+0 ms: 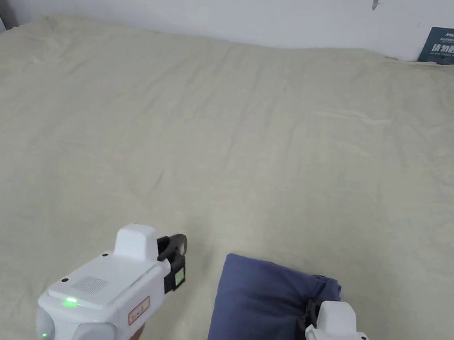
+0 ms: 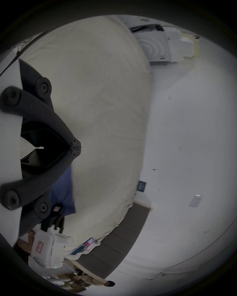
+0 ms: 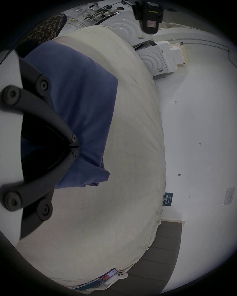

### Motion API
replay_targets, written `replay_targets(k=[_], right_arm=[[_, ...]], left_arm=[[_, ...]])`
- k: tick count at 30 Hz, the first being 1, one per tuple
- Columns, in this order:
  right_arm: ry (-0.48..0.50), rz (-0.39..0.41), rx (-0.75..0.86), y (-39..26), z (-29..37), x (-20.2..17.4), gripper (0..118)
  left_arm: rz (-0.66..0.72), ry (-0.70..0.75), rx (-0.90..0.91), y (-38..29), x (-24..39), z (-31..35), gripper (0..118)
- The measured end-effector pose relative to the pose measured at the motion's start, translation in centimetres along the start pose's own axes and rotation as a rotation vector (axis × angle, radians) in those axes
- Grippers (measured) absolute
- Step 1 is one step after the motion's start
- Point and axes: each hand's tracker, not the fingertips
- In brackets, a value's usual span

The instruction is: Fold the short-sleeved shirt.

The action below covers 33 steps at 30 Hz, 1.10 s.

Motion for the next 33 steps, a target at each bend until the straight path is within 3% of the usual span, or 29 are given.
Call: replay_targets(k=[4, 8, 9, 17, 20, 25, 33], right_arm=[[0.01, 0.0, 0.002, -0.2, 0.0, 0.3, 0], [0.012, -0.001, 0.0, -0.2, 0.0, 0.3, 0], [0.012, -0.005, -0.001, -0.2, 0.0, 0.3, 0], [0.016, -0.003, -0.007, -0.2, 0.1, 0.1, 0], [0.016, 0.002, -0.01, -0.2, 0.1, 0.1, 0], [0.018, -0.007, -0.015, -0.1, 0.1, 0.1, 0], [0.039, -0.009, -0.017, 1.1, 0.9, 0.2, 0]], left_arm=[[0.078, -0.103, -0.253, -1.3, -0.2, -3.6, 16], [0.16, -0.179, -0.383, -2.5, -0.9, -6.3, 80], [0.176, -0.186, -0.407, -2.7, -1.2, -6.9, 85], [0.29, -0.33, -0.508, -3.1, -2.1, -10.5, 82], [0.277, -0.407, -0.532, -2.9, -1.5, -11.5, 58], [0.26, -0.383, -0.567, -2.9, -1.5, -12.2, 37], [0.201, -0.352, -0.547, -2.4, -0.3, -11.2, 21]])
